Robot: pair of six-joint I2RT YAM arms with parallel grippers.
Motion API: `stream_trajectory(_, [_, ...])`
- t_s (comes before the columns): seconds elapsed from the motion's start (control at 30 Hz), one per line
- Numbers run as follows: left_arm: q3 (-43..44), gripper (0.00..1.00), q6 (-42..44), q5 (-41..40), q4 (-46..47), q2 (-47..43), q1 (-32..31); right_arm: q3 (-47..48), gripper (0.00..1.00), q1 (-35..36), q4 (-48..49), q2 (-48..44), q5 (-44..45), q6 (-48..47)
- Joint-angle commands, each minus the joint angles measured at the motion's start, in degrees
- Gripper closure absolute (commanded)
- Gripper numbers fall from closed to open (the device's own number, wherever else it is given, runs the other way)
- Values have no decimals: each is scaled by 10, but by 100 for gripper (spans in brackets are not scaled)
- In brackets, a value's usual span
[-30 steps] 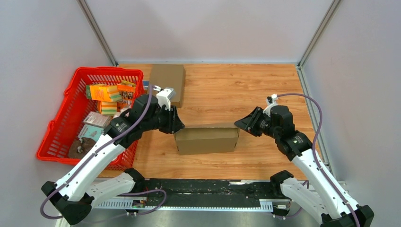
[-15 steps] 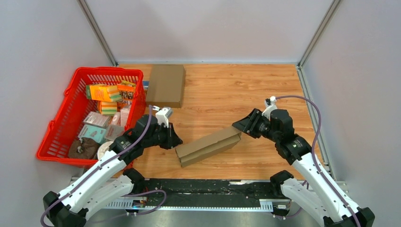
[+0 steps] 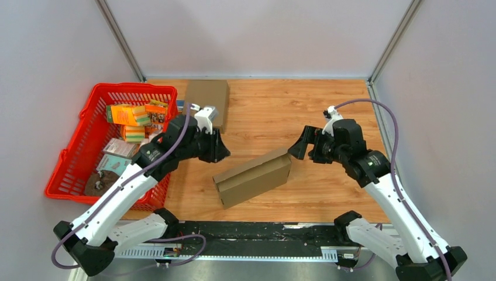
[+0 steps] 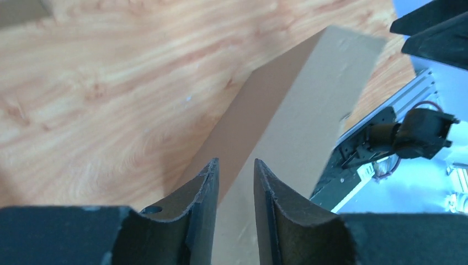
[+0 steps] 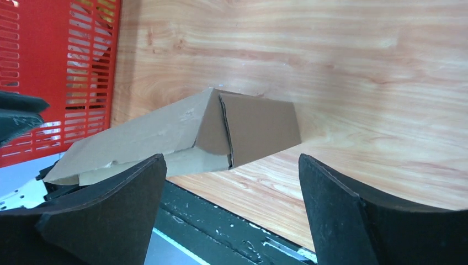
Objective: Fold the paper box
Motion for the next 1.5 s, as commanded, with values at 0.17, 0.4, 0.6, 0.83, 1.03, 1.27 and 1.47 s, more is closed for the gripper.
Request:
stream_trajectory(0.17, [102, 84, 30, 148, 63, 122, -5, 30, 27, -2, -66, -68, 2, -39])
stream_trajectory(0.4, [113, 94, -10, 171, 148, 173, -46, -122, 82, 51, 164, -114, -139, 122])
stream_trajectory(0.6, [123, 97, -15, 168, 163, 194, -80, -149, 90, 129, 196, -81, -108, 157])
stream_trajectory(0.83, [87, 99, -33, 157, 195, 210, -120, -190, 97, 164, 256, -82, -62, 192])
stream_trajectory(1.03, [-12, 100, -79, 152, 279, 211, -124, -240, 100, 173, 334, -68, -29, 221])
stream_trajectory(1.27, [-81, 100, -89, 148, 318, 204, -124, -210, 99, 172, 213, -96, 39, 167])
stream_trajectory(1.47, [-4, 91, -54, 161, 234, 174, -124, -130, 83, 109, 107, -161, 43, 70])
